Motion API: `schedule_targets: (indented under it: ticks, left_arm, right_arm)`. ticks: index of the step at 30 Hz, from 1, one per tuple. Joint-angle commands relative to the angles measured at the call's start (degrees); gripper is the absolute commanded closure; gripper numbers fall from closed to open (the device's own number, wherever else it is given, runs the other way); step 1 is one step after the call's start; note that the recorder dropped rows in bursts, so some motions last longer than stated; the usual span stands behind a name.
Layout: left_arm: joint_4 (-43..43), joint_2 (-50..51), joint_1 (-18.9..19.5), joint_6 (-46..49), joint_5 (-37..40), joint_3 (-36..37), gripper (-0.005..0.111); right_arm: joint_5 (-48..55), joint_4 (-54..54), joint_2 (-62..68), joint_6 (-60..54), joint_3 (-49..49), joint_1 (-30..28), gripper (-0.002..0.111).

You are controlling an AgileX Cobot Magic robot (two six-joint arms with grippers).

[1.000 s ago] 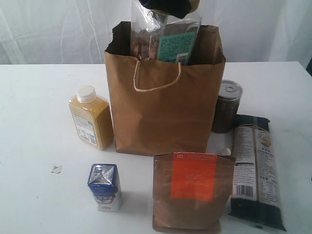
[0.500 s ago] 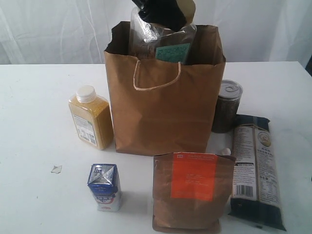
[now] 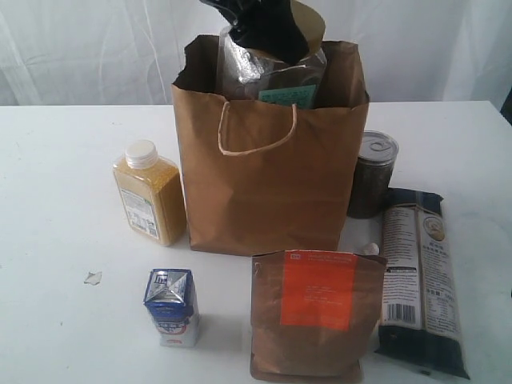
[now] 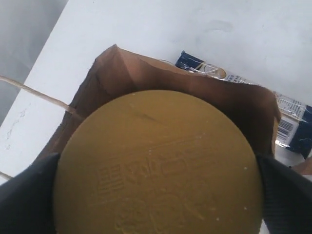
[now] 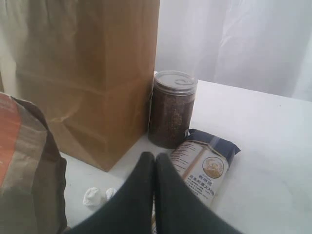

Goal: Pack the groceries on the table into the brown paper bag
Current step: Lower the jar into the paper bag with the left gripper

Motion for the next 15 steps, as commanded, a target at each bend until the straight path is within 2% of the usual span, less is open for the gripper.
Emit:
schedule_targets:
  ticks: [1,15]
  left_arm:
    - [-1.6,-1.3,0.2,-0.3,2.3,-0.6,0.107]
    - [-2.4,-3.8,0.2,-1.3,7.1,-0.6,0.107]
  right_arm:
    - [-0.3,-0.3,-0.3,0.2,0.1,-0.2,0.108]
    - [-0.3,-0.3,-0.3,0.2,0.1,-0.2,0.108]
